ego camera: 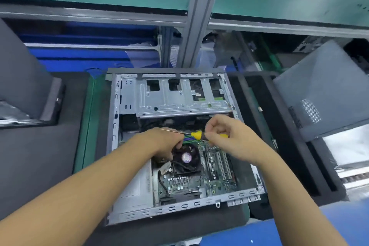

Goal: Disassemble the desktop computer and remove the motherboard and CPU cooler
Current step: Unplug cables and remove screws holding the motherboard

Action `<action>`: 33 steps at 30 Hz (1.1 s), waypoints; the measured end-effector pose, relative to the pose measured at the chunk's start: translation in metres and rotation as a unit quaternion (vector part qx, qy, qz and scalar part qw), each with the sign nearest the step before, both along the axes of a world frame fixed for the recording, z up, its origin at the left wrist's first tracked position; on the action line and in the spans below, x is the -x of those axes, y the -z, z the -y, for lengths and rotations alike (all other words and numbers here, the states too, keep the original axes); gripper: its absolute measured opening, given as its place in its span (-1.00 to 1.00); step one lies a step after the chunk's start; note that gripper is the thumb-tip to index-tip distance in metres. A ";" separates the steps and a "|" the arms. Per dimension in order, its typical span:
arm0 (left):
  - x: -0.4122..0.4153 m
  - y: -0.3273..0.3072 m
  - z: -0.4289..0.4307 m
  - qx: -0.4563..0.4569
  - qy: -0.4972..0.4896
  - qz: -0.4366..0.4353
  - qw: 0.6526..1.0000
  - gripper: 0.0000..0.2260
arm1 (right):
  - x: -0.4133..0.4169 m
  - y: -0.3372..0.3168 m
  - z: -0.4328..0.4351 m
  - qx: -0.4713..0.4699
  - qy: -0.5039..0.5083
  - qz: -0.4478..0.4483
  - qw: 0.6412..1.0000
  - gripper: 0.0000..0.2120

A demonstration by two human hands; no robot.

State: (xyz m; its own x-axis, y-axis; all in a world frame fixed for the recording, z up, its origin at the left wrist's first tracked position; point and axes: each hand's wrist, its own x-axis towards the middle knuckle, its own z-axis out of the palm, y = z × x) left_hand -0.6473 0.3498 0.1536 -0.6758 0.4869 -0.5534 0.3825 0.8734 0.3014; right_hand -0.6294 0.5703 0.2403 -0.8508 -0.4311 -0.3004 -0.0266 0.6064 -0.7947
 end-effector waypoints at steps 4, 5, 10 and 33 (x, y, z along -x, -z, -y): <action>-0.003 0.013 0.008 -0.059 -0.023 0.004 0.998 -0.79 | -0.005 -0.001 0.006 0.050 -0.028 0.008 0.998 -0.82; -0.001 0.014 0.011 -0.078 -0.045 0.020 0.996 -0.82 | -0.004 -0.002 0.005 0.061 -0.028 0.007 0.998 -0.83; 0.005 0.010 0.021 -0.182 -0.164 0.070 0.967 -0.83 | 0.010 -0.010 -0.012 0.090 -0.042 0.066 0.993 -0.77; -0.013 -0.003 0.007 -0.163 -0.218 -0.187 0.944 -0.75 | -0.024 0.066 0.074 -0.133 -0.384 -0.111 0.907 -0.63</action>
